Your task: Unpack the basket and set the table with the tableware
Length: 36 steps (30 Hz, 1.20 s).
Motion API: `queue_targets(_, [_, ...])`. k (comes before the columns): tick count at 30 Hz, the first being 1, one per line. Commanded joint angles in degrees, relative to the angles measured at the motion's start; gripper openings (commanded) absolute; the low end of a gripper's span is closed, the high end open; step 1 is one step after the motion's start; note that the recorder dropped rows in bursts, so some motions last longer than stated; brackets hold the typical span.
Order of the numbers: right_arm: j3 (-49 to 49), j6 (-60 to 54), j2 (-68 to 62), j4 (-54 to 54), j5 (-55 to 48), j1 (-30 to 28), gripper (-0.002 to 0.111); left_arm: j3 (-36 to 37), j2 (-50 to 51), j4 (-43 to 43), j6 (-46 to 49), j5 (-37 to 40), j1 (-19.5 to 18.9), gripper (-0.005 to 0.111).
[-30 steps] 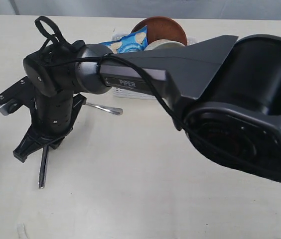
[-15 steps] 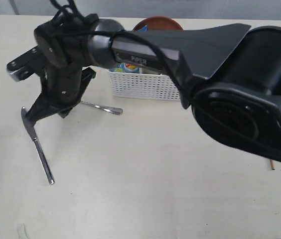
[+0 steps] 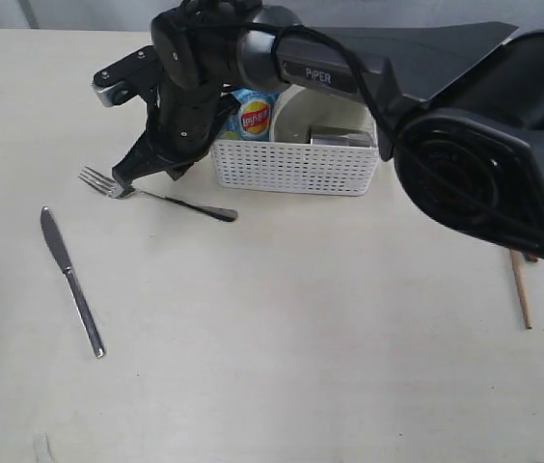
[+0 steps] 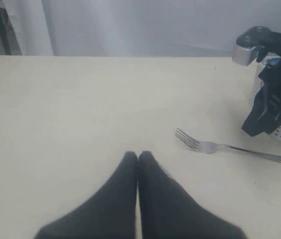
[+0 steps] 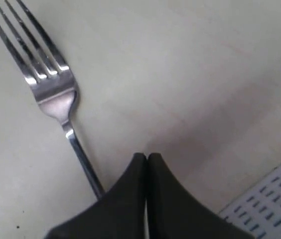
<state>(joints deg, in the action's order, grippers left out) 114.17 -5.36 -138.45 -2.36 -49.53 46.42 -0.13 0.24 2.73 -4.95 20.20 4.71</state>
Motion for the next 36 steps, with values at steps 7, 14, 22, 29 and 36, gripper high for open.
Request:
queue_targets(7, [-0.28,-2.56,-1.78,4.20,-4.94,4.64,-0.001,0.13,-0.24,0.44,0.22,-0.57,-0.17,0.000])
queue_targets(14, [-0.28,-1.80,-1.78,7.56,-4.82,7.09,-0.001,0.13,-0.24,0.44,0.22,-0.57,-0.17,0.000])
queue_targets(22, [4.76,-1.98,-1.66,10.15,-3.47,7.56,-0.001,0.13,-0.24,0.44,0.22,-0.57,-0.17,0.000])
queue_targets(29, [9.78,-2.77,-2.38,18.49,-3.47,8.52,-0.001,0.13,-0.24,0.44,0.22,-0.57,-0.17,0.000])
queue_targets(36, [10.47,-2.77,-6.58,24.39,-4.37,8.16,-0.001,0.13,-0.24,0.44,0.22,-0.57,-0.17,0.000])
